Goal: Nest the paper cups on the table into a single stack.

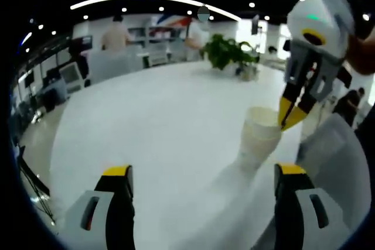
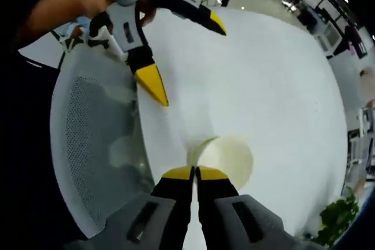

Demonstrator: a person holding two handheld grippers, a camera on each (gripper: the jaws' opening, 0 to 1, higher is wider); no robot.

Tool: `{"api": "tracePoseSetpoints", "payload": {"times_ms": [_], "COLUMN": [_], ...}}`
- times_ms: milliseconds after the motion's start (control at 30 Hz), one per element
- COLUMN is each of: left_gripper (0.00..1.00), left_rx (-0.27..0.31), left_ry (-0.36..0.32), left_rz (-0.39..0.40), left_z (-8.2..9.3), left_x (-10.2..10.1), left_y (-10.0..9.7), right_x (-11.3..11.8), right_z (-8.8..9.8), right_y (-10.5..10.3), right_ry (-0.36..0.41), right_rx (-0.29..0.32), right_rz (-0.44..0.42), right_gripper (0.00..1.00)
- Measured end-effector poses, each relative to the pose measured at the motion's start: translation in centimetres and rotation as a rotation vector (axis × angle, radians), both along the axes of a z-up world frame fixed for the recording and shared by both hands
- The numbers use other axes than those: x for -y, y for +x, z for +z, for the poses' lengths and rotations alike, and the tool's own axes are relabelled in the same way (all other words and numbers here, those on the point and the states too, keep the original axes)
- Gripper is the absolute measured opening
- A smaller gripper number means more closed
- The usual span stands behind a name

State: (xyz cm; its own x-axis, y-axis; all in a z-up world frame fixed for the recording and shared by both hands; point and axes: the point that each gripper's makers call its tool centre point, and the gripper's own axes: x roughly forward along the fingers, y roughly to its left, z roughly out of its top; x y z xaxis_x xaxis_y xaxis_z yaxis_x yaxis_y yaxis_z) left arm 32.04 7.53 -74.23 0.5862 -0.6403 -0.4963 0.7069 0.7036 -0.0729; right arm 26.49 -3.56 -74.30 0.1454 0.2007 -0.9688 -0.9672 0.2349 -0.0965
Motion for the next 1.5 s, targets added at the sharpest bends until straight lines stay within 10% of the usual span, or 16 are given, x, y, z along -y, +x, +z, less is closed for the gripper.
{"api": "tracePoseSetpoints", "payload": {"times_ms": [867,1200,1500], "left_gripper": [0.99,0.99,0.99], "left_rx": [-0.019,0.004,0.022], "left_ry": [-0.012,-0.053,-0.108], "left_rz": [-0.003,0.006,-0.015], "left_z": [-0.7,0.4,1.5], "left_x": [0.7,1.4,2.0], "left_y": [-0.3,0.1,0.0], "right_x": [0.0,-1.6,-0.6], "right_z": [-2.0,2.3,6.6], "right_y": [-0.6,0.2,3.0], "right_ry": [0.034,0.286,0.566], "right_rx": [-0.002,-0.004,0.139], "right_rz": [0.026,0.015,-0.035], "right_gripper": [0.03,0.39,0.7]}}
